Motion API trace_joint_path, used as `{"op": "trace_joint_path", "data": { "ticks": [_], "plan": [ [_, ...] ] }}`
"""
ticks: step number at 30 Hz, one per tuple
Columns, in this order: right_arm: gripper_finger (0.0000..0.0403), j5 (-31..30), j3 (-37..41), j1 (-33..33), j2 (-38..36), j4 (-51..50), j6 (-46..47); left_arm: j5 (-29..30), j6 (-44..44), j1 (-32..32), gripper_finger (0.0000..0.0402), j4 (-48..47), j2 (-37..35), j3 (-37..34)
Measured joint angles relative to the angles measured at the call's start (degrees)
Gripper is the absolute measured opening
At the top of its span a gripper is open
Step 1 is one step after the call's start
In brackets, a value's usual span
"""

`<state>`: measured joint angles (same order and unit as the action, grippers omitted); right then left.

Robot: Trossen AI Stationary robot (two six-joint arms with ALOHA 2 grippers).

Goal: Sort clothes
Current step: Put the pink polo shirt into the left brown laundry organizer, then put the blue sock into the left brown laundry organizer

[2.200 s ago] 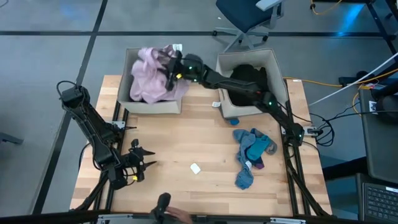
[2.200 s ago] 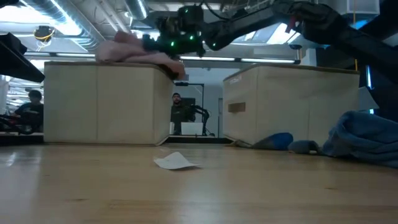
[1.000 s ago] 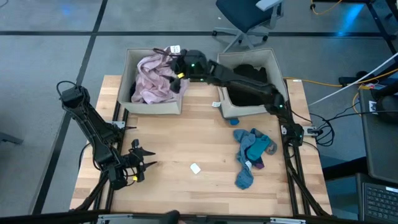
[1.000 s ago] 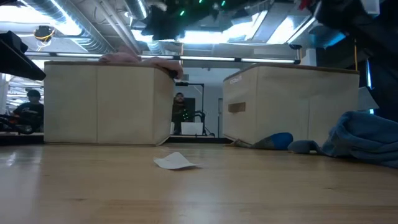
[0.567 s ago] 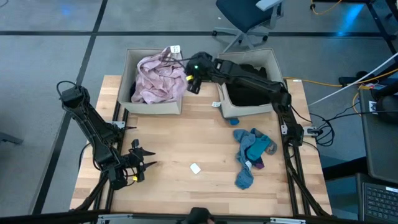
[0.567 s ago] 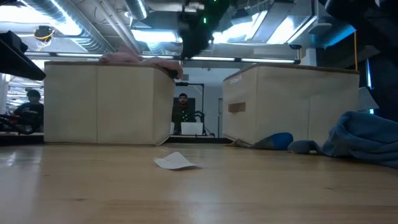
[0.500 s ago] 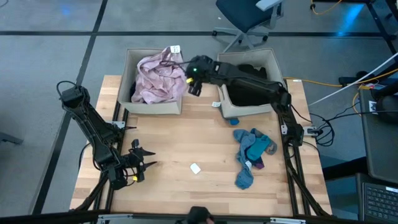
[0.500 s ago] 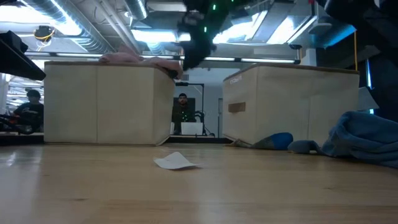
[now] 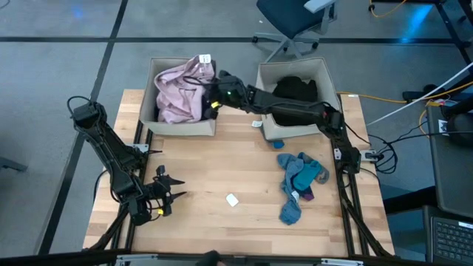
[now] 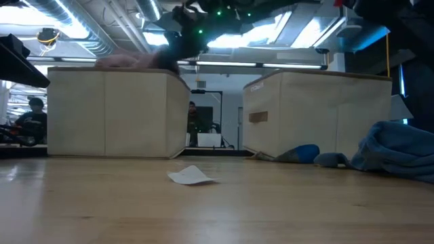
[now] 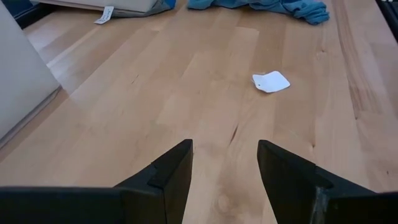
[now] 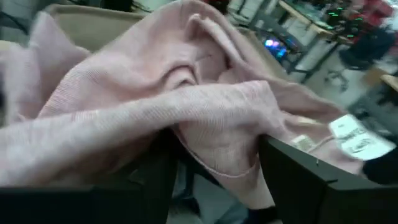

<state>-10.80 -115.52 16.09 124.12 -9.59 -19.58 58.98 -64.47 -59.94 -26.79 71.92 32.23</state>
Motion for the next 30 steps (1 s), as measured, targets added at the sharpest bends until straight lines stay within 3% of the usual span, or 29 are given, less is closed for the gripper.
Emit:
{"op": "trace_joint_path", "data": {
  "ticks": [7, 14, 22, 30],
  "plan": [
    [0.0222, 4.4, 0.1, 0.9, 6.3, 2.4, 3.9, 0.1, -0.1, 0.1, 0.0172, -0.2, 0.0, 0.0],
    [0.0222, 2.0, -2.6, -0.2, 4.6, -1.5, 3.0, 0.1, -0.4, 0.0, 0.0172, 0.0, 0.0, 0.0],
    [0.0222, -4.1, -12.0, -5.9, -3.2, -27.9, 3.5, 0.2, -1.1, 0.0, 0.0172, 0.2, 0.0, 0.0],
    [0.0222, -5.1, -14.5, -16.9, -9.8, -59.1, 16.6, 1.5, -1.0, 0.0, 0.0172, 0.4, 0.0, 0.0]
  ]
}}
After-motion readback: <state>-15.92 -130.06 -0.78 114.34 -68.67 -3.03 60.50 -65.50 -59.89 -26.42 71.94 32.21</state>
